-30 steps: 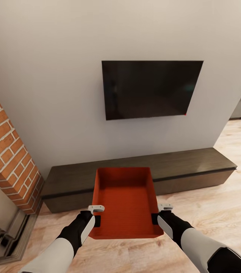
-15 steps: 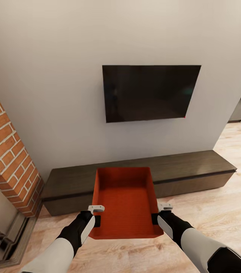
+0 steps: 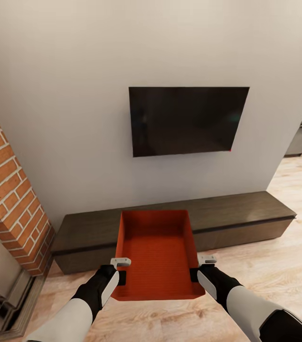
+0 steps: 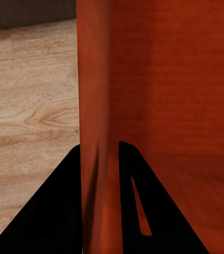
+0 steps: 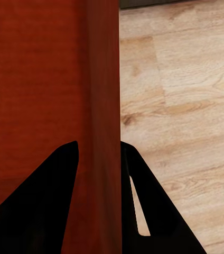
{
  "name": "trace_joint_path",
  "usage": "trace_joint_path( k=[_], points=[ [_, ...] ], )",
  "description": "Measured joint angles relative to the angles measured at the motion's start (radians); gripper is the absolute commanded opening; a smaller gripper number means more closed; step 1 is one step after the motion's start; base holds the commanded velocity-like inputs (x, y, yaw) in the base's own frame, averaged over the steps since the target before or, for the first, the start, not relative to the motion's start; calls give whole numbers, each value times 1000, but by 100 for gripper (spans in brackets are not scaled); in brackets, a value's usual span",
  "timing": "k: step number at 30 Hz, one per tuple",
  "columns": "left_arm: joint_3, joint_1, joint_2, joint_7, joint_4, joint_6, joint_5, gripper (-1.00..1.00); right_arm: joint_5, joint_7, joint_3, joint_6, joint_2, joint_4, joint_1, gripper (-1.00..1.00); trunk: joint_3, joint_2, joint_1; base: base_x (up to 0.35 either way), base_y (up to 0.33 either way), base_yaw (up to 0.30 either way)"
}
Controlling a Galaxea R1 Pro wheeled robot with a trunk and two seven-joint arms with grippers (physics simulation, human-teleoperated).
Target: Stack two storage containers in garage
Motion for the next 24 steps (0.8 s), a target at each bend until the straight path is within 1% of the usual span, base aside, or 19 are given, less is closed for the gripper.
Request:
trace_joint_path(
  k=[24],
  points=[
    [0, 0, 0, 0, 1, 0, 0, -100, 1, 1, -1, 0, 1, 2, 0, -100, 37, 0, 0, 0, 0, 0]
  ],
)
